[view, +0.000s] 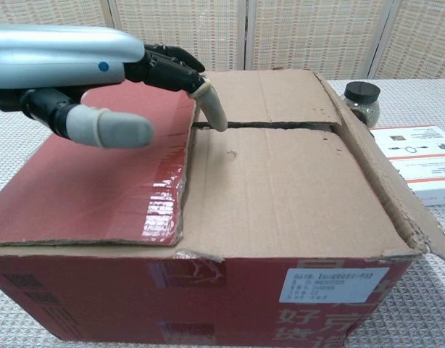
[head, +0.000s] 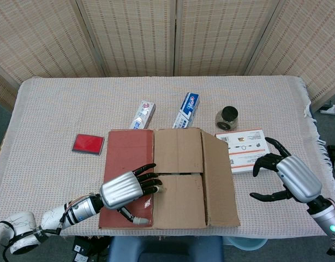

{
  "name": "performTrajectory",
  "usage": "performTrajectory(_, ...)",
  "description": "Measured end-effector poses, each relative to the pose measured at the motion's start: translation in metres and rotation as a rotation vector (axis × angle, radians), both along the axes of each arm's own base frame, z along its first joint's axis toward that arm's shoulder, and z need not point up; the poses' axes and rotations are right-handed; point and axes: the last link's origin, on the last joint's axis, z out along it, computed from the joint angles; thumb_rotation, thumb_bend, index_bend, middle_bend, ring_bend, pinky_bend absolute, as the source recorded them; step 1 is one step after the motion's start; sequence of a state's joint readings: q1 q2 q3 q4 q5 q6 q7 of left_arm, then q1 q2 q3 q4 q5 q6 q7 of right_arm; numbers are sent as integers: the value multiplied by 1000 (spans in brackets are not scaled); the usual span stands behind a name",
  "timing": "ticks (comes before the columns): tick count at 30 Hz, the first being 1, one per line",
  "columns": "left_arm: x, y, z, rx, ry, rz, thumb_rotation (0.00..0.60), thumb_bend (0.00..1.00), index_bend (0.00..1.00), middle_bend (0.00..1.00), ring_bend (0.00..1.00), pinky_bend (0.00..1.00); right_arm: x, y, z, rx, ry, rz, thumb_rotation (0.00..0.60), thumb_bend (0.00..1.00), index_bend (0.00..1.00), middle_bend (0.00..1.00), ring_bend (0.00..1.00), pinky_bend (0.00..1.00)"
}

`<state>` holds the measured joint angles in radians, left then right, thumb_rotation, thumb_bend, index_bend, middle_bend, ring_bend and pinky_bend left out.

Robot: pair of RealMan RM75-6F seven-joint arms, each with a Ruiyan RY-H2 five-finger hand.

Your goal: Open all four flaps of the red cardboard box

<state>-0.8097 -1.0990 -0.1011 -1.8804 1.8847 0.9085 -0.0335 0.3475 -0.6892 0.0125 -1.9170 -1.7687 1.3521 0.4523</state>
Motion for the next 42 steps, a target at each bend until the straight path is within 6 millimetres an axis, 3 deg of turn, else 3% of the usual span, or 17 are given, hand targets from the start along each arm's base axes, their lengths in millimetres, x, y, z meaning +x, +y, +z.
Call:
performTrajectory(11,-3,5,-3,82,62,-48,29,200,367,344,268,0,-6,-1,-1,5,-13,-17,173,0,531,534,427,0)
performTrajectory(20,-5,5,6,130,68,-68,23,200,421,414,328,0,-7,-1,-1,3,-19,-19,173,0,531,534,427,0)
performTrajectory(35,-4,-6,62,198,-5,-20,26,201,430,422,337,0,-9,-2,2,-15,-38,-21,171,0,531,534,425,0)
performTrajectory(42,-14,-8,93,269,-55,38,25,201,430,424,338,0,-8,-3,3,-16,-41,-15,173,0,531,534,425,0)
